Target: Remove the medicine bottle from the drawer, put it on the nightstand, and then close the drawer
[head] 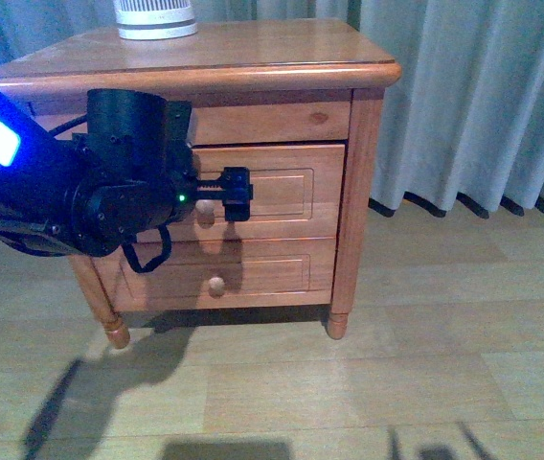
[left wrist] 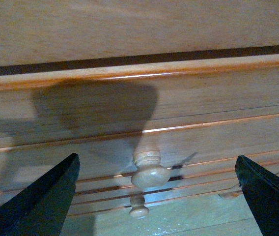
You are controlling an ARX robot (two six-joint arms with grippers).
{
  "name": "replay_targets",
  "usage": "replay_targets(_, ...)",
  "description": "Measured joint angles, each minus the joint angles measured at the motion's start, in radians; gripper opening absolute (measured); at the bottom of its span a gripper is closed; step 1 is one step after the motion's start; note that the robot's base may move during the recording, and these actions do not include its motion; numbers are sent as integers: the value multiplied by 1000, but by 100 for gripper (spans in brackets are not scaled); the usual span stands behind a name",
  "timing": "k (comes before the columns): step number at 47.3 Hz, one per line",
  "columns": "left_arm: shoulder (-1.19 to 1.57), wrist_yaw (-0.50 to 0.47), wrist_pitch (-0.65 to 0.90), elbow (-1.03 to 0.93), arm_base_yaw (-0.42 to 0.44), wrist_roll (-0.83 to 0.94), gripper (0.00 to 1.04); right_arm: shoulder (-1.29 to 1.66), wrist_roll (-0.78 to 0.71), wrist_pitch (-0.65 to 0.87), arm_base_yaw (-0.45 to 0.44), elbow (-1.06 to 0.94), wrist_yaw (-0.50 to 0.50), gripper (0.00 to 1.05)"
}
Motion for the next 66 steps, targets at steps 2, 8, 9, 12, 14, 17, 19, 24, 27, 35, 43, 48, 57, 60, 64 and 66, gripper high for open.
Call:
replay_targets(2,8,-2,-3,8,0,0,98,0,0,0,0,0,0,98)
replay_targets(8,40,-13,-14,30,-3,7,98,0,0,0,0,0,0,98)
replay_targets(9,45,-16,-17,32,-3,8,98,0,0,0,0,0,0,98)
replay_targets(12,53,-23,-21,44,-6,10,98,0,0,0,0,0,0,98)
replay_targets(14,58,-25,-24,51,-7,11,98,0,0,0,0,0,0,98)
replay_targets(17,65,-34,-27,58,-11,10,98,0,0,0,0,0,0,98)
replay_targets(19,72,-34,-31,65,-14,10,98,0,0,0,0,0,0,98)
replay_targets(24,93,-42,-35,81,-19,10,98,0,0,0,0,0,0,98)
replay_targets(27,102,-46,-37,89,-20,10,98,0,0,0,0,0,0,98)
replay_targets(35,106,-53,-38,97,-20,8,98,0,0,0,0,0,0,98)
replay_targets(43,113,-87,-33,105,-20,3,86,0,0,0,0,0,0,98)
replay_targets(48,115,-118,-21,105,-19,1,72,0,0,0,0,0,0,98)
replay_targets(57,116,-167,20,102,-23,-19,36,0,0,0,0,0,0,98)
replay_targets(60,116,-171,41,90,-27,-21,27,0,0,0,0,0,0,98)
replay_targets(64,116,-169,68,75,-28,-19,26,0,0,0,0,0,0,98)
replay_targets(66,116,-171,78,67,-29,-19,26,0,0,0,0,0,0,98)
